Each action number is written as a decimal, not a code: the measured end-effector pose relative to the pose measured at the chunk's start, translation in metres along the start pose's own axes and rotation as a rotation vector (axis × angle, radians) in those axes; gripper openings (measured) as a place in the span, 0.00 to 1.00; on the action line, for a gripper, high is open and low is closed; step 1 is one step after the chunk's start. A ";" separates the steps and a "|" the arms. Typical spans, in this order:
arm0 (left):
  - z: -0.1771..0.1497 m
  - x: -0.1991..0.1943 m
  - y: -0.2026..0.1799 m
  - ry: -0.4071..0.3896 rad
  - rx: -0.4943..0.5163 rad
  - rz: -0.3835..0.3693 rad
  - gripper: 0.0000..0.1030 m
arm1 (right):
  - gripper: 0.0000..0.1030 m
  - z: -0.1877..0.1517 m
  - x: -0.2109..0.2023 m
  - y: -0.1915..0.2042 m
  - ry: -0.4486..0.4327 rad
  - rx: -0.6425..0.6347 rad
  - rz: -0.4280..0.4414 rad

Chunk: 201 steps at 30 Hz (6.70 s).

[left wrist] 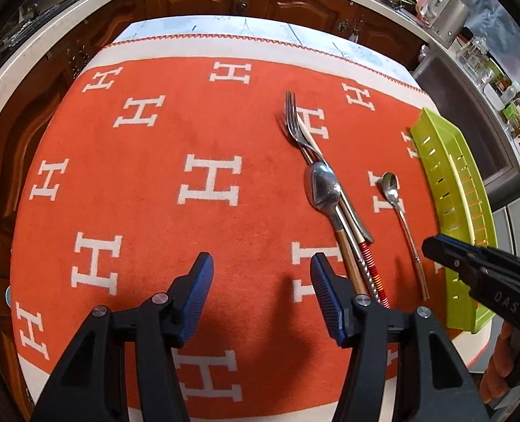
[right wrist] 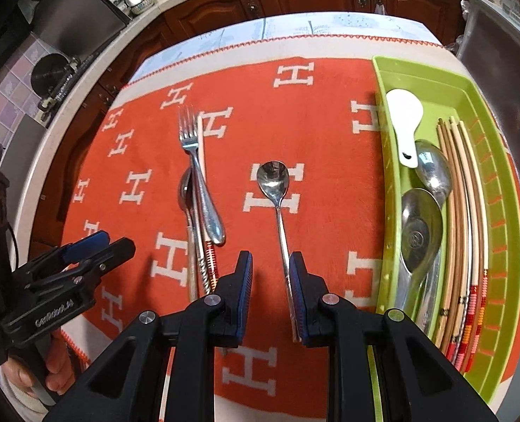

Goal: Organize utensils
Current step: 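Grasp the small gold-handled spoon with the right tool while the left tool grasps the steel spoon, then carry both spoons into the green tray and open both tools, then move both tools back over the fork and chopsticks, then close the right tool on the steel fork, then grasp the thin steel chopstick with the left tool while the right tool holds the fork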

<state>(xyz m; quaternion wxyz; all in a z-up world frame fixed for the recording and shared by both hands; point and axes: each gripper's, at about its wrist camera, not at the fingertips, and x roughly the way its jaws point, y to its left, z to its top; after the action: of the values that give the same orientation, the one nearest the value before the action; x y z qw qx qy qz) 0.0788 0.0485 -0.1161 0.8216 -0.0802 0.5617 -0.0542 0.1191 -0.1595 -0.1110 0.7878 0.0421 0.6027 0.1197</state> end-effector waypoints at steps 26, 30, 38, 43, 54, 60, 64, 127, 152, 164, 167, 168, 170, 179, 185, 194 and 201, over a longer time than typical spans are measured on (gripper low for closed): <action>0.012 0.037 -0.057 0.080 0.092 -0.008 0.46 | 0.04 0.013 0.037 0.007 0.053 -0.018 0.001; 0.010 0.036 -0.059 0.064 0.086 0.014 0.45 | 0.04 0.004 0.031 0.004 0.041 -0.018 0.014; 0.005 0.032 -0.053 0.053 0.091 0.086 0.51 | 0.04 -0.002 0.022 0.005 0.017 -0.030 0.020; 0.002 0.038 -0.068 0.048 0.152 0.174 0.47 | 0.04 -0.006 0.022 0.005 0.016 -0.025 0.029; 0.000 0.020 -0.051 0.043 0.080 0.075 0.04 | 0.04 -0.012 -0.007 -0.012 -0.046 0.038 0.139; 0.003 -0.011 -0.054 0.007 0.048 -0.016 0.04 | 0.04 -0.021 -0.040 -0.030 -0.097 0.089 0.177; 0.005 -0.031 -0.068 -0.034 0.073 -0.064 0.04 | 0.04 -0.027 -0.062 -0.048 -0.140 0.117 0.163; 0.028 -0.061 -0.062 -0.070 0.125 0.017 0.60 | 0.20 -0.011 -0.083 -0.039 -0.120 0.039 0.144; 0.029 0.000 0.027 0.002 -0.014 0.075 0.68 | 0.20 0.074 0.076 0.092 -0.031 -0.278 -0.036; 0.030 0.013 0.041 0.026 -0.047 0.038 0.68 | 0.06 0.081 0.083 0.084 -0.050 -0.239 -0.039; 0.031 0.013 0.039 0.022 -0.043 0.032 0.68 | 0.06 0.077 0.077 0.075 -0.053 -0.202 -0.018; 0.032 0.014 0.037 0.022 -0.041 0.029 0.68 | 0.06 0.075 0.074 0.070 -0.055 -0.187 -0.006; 0.035 0.015 0.034 0.024 -0.035 0.023 0.68 | 0.06 0.073 0.068 0.061 -0.059 -0.157 0.010; 0.041 0.030 -0.004 0.059 0.026 -0.023 0.68 | 0.06 0.060 0.065 0.036 -0.023 -0.108 0.064; 0.044 0.047 -0.028 0.098 0.051 -0.014 0.67 | 0.06 0.053 0.060 0.029 -0.024 -0.113 0.045; 0.045 0.055 -0.058 0.040 0.141 0.128 0.30 | 0.06 0.048 0.055 0.014 -0.037 -0.072 0.090; 0.044 0.046 -0.053 0.037 0.096 0.054 0.03 | 0.05 0.045 0.038 0.010 -0.079 -0.049 0.148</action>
<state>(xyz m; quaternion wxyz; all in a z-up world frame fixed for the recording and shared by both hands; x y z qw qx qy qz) 0.1363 -0.0085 -0.1325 0.8151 -0.0244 0.5757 -0.0604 0.1704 -0.1370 -0.1323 0.8007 0.0721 0.5634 0.1905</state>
